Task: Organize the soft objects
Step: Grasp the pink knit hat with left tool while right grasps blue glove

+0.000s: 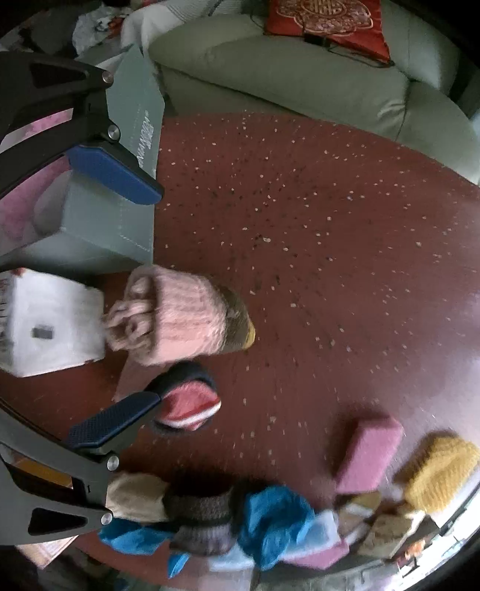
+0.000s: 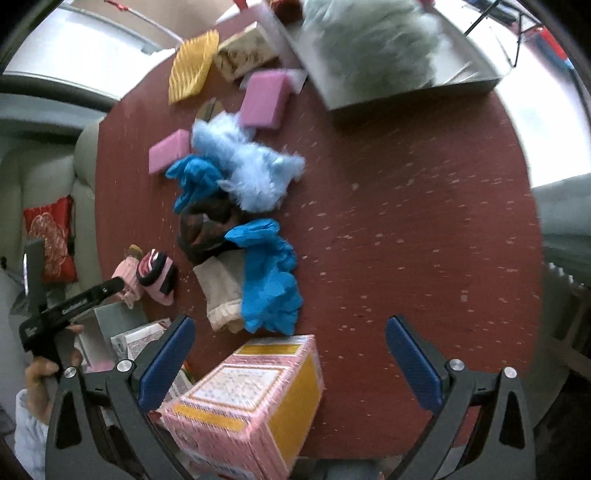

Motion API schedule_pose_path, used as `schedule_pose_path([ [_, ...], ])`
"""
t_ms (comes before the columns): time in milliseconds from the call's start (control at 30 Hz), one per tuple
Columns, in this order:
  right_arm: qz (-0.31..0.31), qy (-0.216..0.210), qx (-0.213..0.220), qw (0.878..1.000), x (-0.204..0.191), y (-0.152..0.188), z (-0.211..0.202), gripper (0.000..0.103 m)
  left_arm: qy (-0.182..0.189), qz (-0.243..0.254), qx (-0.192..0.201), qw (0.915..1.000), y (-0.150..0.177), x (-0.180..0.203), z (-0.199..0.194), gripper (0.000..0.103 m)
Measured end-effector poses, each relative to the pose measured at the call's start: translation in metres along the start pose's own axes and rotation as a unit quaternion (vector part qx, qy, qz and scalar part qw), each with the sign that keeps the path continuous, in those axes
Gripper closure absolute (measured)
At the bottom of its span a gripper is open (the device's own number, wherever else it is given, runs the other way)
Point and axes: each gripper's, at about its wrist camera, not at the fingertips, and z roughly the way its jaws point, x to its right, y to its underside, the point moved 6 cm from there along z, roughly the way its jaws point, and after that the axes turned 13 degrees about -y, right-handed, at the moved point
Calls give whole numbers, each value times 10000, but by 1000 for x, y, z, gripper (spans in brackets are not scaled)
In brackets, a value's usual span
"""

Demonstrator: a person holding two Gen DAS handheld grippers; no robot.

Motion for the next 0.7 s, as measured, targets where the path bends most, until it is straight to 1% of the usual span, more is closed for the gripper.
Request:
schedule_pose_path([
  [33,12,-21,-51,10000,-1,-2,6,0,-37,0,-70,10000,-2,1,6,1],
  [100,32,-52,-204,9998,-4,-6,20,0,51,13,-142,9999,-4,3,12,1],
  [300,34,43,-546,9985,-6,-14,56,0,137,29,-158,9998,-11,9,22,1],
  [467,266,2,-787,9965,2,-20,82,0,232,-41,-246,9994,-17,10,34,1],
  [567,382,-183,-968,9944,4,-23,92,4,350,-108,-344,9987,-20,12,40,1],
  [633,416,-286,-1101,9926,5,-24,97,4,403,-121,-354,9985,-20,11,42,1],
  [667,467,-305,-1213,9910,7,-24,101,7,417,-108,-356,9984,-20,11,42,1],
  [700,512,-316,-1270,9901,8,-24,103,17,434,-90,-357,9984,-20,10,44,4],
])
